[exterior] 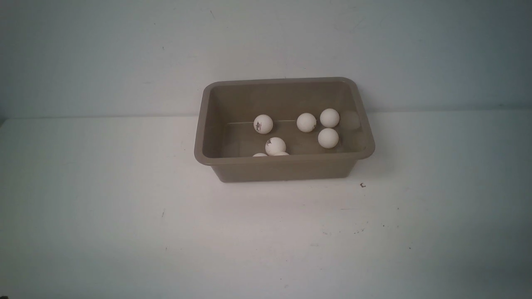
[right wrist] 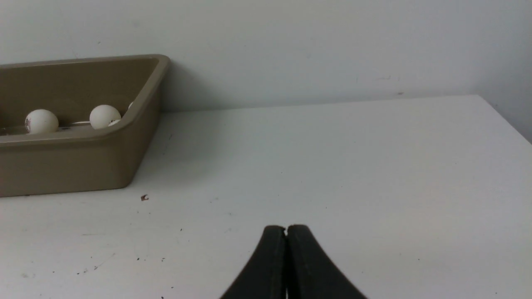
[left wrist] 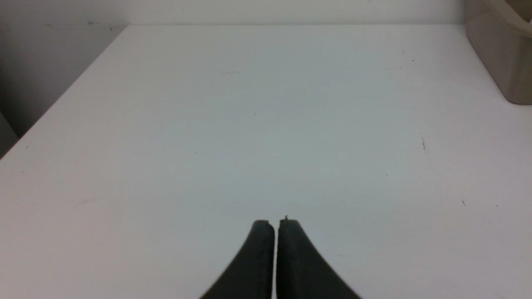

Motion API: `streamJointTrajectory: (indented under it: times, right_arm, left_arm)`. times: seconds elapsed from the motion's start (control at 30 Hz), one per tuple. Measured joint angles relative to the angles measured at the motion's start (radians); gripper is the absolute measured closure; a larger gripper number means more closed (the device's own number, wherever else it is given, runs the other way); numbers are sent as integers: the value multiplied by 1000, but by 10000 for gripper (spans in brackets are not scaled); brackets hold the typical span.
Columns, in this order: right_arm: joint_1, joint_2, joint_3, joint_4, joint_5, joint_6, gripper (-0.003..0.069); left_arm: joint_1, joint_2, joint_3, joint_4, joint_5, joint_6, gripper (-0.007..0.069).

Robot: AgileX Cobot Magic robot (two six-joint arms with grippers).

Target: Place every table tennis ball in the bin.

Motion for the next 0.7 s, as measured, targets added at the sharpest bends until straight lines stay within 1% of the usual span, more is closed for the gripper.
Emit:
streamJointTrajectory:
  times: [0.13,0.4,0.7]
  right_arm:
    - [0,0,16,0,6,0,676]
    - [0,-1,27,0,148,0,676]
    - [0,-1,27,0,156,0,676]
  left_arm:
    - [0,0,0,0,0,0,629]
    - [0,0,0,0,0,0,629]
    - [0,0,0,0,0,0,629]
